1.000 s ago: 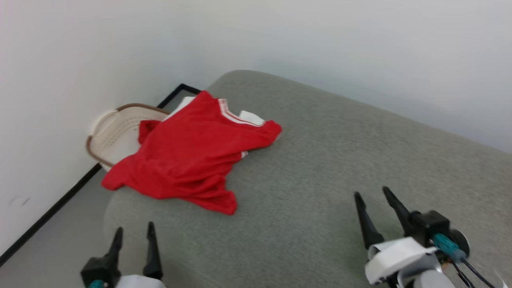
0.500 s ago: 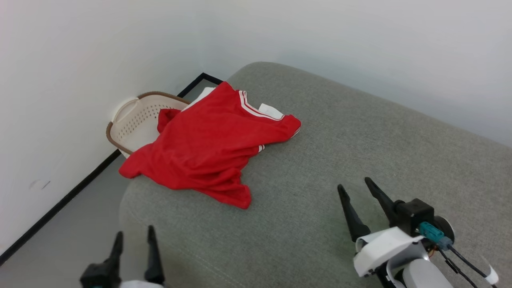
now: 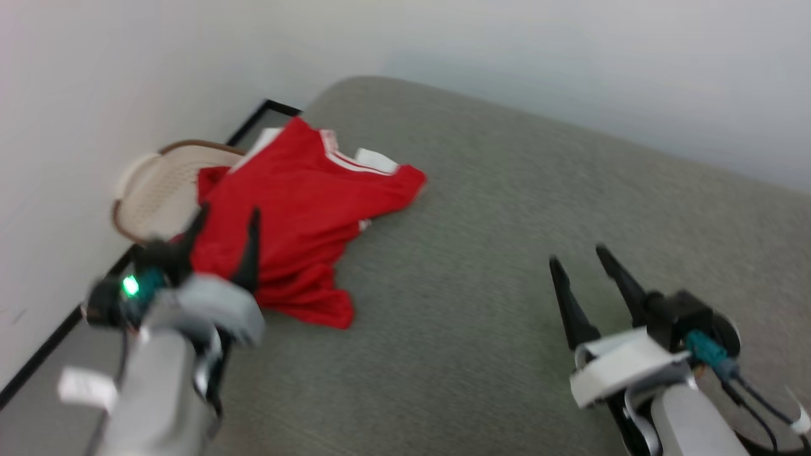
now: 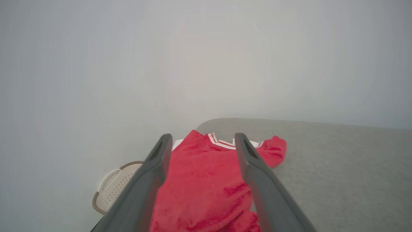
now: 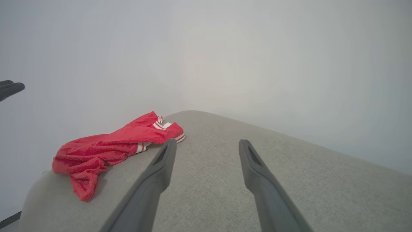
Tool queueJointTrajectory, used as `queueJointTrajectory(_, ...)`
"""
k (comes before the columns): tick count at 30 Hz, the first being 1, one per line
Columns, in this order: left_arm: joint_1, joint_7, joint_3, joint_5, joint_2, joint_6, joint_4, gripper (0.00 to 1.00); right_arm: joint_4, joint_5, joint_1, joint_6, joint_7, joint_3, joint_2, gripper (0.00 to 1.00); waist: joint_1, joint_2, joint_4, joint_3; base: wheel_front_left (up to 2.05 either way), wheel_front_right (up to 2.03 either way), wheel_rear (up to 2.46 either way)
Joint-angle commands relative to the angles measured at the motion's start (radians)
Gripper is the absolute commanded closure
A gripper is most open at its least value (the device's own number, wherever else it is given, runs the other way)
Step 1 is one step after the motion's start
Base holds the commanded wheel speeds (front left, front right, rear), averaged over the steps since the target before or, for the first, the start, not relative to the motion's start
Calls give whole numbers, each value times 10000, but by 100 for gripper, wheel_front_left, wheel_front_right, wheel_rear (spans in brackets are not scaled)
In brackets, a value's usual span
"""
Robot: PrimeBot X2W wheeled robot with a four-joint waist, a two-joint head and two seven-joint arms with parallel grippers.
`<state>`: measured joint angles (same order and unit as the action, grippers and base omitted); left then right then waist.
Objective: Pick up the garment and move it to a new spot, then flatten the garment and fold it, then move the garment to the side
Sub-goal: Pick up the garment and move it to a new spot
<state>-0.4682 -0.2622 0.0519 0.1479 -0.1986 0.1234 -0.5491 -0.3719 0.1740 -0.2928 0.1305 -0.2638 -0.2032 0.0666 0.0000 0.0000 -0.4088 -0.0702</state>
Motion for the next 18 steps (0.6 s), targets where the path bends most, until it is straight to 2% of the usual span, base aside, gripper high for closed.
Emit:
queueJointTrajectory(1,-786,199,199,237,-332,62,-666,0,118,-62,-316,4,-8,-86,-3,0,0,0,1639,-1574,0,0,0)
queueJointTrajectory(4,-1840,680,1199,1103,-875,71,-1839,0,236,-49,-649,4,-8,-235,-44,0,0,0,2260,-2052,0,0,0)
queueJointTrajectory(5,-2177,933,1488,1367,-1231,72,-2185,0,278,-22,-769,4,-7,-319,-58,0,0,0,2459,-2200,0,0,0)
queueJointTrajectory(9,-2993,2505,2712,3065,-1966,58,-3217,0,447,102,-1053,4,-7,-547,-122,0,0,0,3115,-2608,0,0,0)
queueJointTrajectory(14,-3196,5254,4183,5339,-3112,57,-3457,0,603,167,-1134,4,-7,-708,-152,0,0,0,3695,-2803,0,0,0)
queueJointTrajectory(15,-3196,5254,4183,5339,-3112,57,-3457,0,603,167,-1134,4,-7,-708,-152,0,0,0,3695,-2803,0,0,0)
queueJointTrajectory(18,-3311,5672,4584,6034,-3756,58,-3474,0,722,201,-1213,4,-9,-769,-157,0,0,0,3983,-2938,0,0,0)
